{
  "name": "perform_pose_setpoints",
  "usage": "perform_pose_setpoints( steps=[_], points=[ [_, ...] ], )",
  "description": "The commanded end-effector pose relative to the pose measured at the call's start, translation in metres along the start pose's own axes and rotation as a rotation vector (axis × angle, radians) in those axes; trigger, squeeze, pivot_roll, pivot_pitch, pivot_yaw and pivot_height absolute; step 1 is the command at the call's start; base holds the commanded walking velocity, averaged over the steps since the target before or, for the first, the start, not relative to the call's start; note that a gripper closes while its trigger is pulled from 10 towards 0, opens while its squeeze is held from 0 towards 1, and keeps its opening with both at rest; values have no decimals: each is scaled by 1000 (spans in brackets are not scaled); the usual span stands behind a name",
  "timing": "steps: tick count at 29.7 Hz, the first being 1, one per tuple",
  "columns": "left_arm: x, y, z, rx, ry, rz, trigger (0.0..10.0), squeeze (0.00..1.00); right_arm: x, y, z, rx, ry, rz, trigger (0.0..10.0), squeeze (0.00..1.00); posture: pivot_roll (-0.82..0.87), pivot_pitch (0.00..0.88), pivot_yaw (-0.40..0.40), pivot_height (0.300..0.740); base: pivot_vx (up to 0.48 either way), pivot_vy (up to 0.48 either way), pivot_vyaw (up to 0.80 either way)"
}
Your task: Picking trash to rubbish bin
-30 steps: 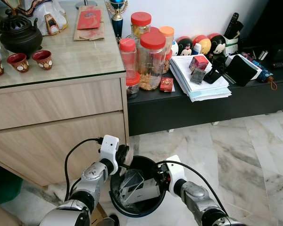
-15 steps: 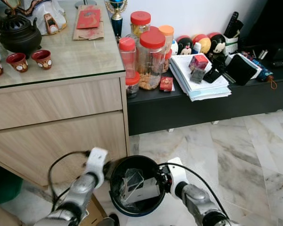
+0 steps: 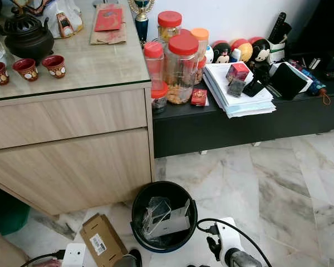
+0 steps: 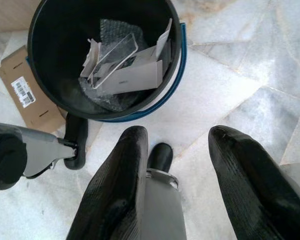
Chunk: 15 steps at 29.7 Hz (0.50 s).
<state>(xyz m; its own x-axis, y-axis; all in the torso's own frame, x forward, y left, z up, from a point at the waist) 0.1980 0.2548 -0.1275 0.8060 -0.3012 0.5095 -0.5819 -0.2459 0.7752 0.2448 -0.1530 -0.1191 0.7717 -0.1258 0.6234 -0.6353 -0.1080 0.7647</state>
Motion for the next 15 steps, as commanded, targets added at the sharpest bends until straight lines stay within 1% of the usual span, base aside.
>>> perform_pose_setpoints(
  steps=[1, 2, 3, 5, 7, 8, 10, 11, 15],
  points=[
    [-1, 0, -1, 4, 9, -4, 10000, 0, -1, 1, 9, -50, -35, 10, 10000, 0, 115, 159, -25, 740, 0, 0, 0],
    [-1, 0, -1, 4, 9, -4, 10000, 0, -1, 1, 9, -50, -35, 10, 10000, 0, 115, 159, -25, 740, 0, 0, 0],
    [5, -1, -2, 6, 17, 20, 10000, 0, -1, 2, 12, -69, -55, 12, 10000, 0, 116, 158, -24, 740, 0, 0, 0],
    [11, -2, -2, 4, -17, 32, 10000, 0, -6, 2, 12, -72, -71, -4, 10000, 0, 118, 153, -26, 740, 0, 0, 0],
    [13, -2, -2, 5, -11, 36, 10000, 0, -8, 2, 11, -70, -60, -11, 10000, 0, 118, 153, -26, 740, 0, 0, 0],
    [16, -2, -2, 0, 17, 52, 10000, 0, -10, 2, 9, -66, -59, -18, 10000, 0, 112, 143, -26, 740, 0, 0, 0],
    [17, -2, 1, -8, 11, 54, 10000, 0, -12, 2, 8, -64, -63, -19, 10000, 0, 108, 137, -24, 740, 0, 0, 0],
    [15, -2, 2, -12, -9, 49, 10000, 0, -12, 2, 7, -63, -63, -20, 10000, 0, 108, 137, -24, 740, 0, 0, 0],
    [13, -1, 5, -16, 2, 44, 10000, 0, -15, 3, 7, -61, -64, -27, 10000, 0, 106, 130, -23, 740, 0, 0, 0]
  ],
)
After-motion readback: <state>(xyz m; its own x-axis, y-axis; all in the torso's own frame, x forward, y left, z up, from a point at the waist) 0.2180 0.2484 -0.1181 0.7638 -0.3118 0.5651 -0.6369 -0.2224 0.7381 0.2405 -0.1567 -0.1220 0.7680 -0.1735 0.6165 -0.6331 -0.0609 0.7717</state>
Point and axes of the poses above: a point about 5 cm out from each wrist's last joint towards the gripper, its own y axis pointing back from the gripper into the wrist, its own x axis along the axis of the wrist's last joint, z = x × y, the point moved 6 cm from there along -y, pointing out of the wrist towards the gripper, and after that the axes turned 14 degrees about -y, right-handed, at the moved point
